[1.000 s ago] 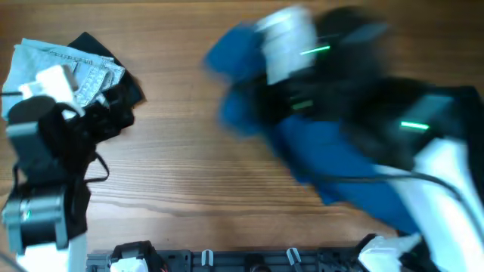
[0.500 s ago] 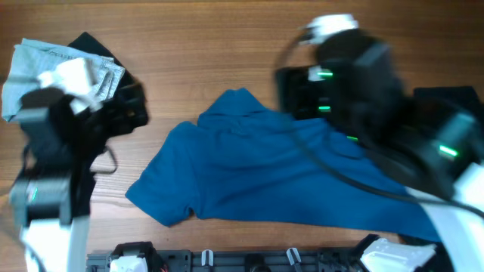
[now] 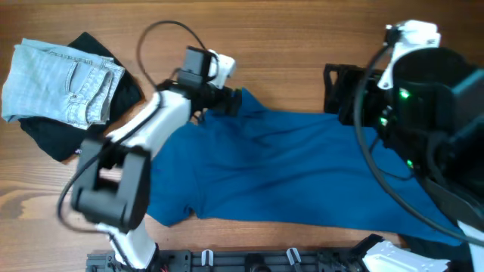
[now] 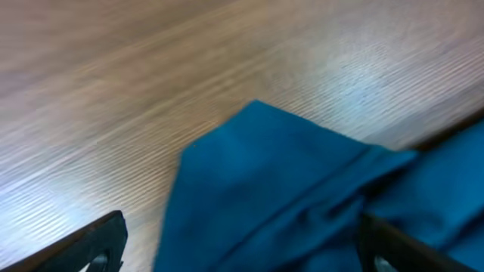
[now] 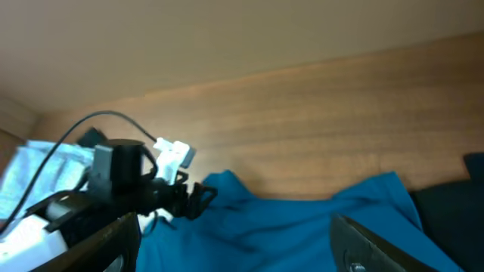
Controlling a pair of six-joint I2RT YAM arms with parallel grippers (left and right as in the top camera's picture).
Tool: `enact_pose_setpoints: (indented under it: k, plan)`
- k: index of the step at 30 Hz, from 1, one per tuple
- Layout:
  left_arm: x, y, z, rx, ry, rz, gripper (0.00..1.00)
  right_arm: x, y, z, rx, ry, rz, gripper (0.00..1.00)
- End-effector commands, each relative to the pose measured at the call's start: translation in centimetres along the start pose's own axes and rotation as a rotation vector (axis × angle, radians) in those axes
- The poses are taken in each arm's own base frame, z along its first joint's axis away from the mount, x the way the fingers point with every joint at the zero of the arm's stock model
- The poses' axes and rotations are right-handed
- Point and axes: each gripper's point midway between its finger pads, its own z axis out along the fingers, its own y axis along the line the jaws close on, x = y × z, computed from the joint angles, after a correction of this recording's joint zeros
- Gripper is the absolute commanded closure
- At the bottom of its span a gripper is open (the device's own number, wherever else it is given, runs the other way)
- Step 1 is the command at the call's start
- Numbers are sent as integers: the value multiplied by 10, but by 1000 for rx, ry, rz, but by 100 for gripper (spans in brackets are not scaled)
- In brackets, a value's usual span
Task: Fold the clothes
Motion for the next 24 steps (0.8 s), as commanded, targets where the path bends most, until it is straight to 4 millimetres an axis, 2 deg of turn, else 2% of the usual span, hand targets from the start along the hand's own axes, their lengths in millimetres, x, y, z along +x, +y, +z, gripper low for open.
enact_pose_setpoints:
  k: [1, 4, 7, 10, 12, 13, 14, 16, 18, 19, 22, 24]
  plan:
    - [11, 2, 29, -27, 29, 65, 7, 3, -9, 13, 80, 19, 29, 20]
    - [16, 2, 41, -26, 39, 67, 13, 8, -9, 21, 100, 48, 16, 20]
    - [26, 4, 48, -24, 68, 60, 25, 9, -9, 26, 113, 56, 10, 19]
    - [40, 2, 55, -14, 116, 45, 51, 8, -11, 27, 128, 49, 14, 19]
    - [50, 2, 57, -12, 149, 40, 75, 6, -13, 26, 142, 39, 32, 19]
    - [51, 2, 56, -14, 157, 38, 91, 6, -14, 26, 148, 37, 34, 19]
    - [52, 7, 56, -35, 159, 35, 96, 6, -15, 26, 151, 34, 35, 19]
    - [44, 33, 48, -158, 140, -35, 96, 5, -16, 26, 158, 30, 35, 19]
    - [25, 81, 23, -376, 73, -186, 96, 5, -18, 25, 170, 28, 33, 19]
    - [12, 107, 3, -464, 24, -259, 96, 5, -20, 25, 179, 25, 35, 19]
    - [-18, 159, -49, -563, -100, -396, 96, 4, -27, 24, 215, 14, 51, 16]
    - [-28, 195, -84, -609, -179, -507, 96, 4, -29, 23, 228, 11, 49, 16]
